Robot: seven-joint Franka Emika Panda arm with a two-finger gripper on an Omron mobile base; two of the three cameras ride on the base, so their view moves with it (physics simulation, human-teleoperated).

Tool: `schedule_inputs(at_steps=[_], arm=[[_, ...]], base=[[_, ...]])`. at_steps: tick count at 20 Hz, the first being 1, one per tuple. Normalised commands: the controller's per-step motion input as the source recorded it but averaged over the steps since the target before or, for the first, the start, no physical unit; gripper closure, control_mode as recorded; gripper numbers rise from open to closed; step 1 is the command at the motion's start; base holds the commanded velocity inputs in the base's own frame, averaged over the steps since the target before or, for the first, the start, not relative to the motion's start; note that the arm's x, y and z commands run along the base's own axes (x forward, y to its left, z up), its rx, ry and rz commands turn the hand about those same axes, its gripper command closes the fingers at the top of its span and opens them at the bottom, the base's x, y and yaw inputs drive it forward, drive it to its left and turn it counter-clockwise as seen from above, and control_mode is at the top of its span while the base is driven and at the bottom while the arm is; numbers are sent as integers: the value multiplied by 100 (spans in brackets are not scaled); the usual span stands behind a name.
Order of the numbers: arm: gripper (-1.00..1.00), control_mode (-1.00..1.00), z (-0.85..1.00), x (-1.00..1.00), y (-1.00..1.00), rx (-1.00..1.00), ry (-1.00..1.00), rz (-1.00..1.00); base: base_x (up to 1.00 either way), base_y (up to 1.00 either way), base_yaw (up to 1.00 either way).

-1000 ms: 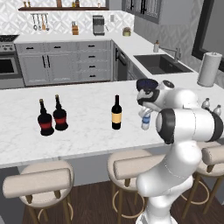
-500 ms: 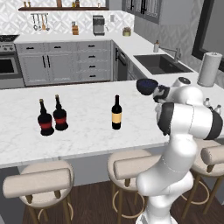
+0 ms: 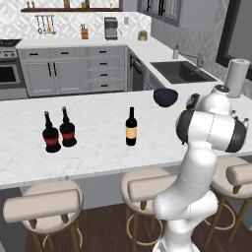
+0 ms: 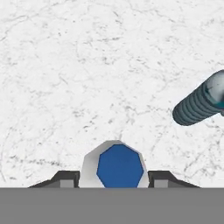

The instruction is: Move the plastic bottles in the middle to the plastics group, and the glass bottles in the middle to the glass group.

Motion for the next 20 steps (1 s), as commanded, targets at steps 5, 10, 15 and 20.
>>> schedule_inputs(at_steps=[5,10,15,20], arm=[[100,-100,0,-3,-69,0,-1,-8],[100,-100,0,0,-87,0,0,-5],[100,-100,0,0,-66,0,-2,1],[100,-100,-1,0,-26,1,-12,5]], base=[[0,0,0],[0,0,0],[0,0,0],[0,0,0]])
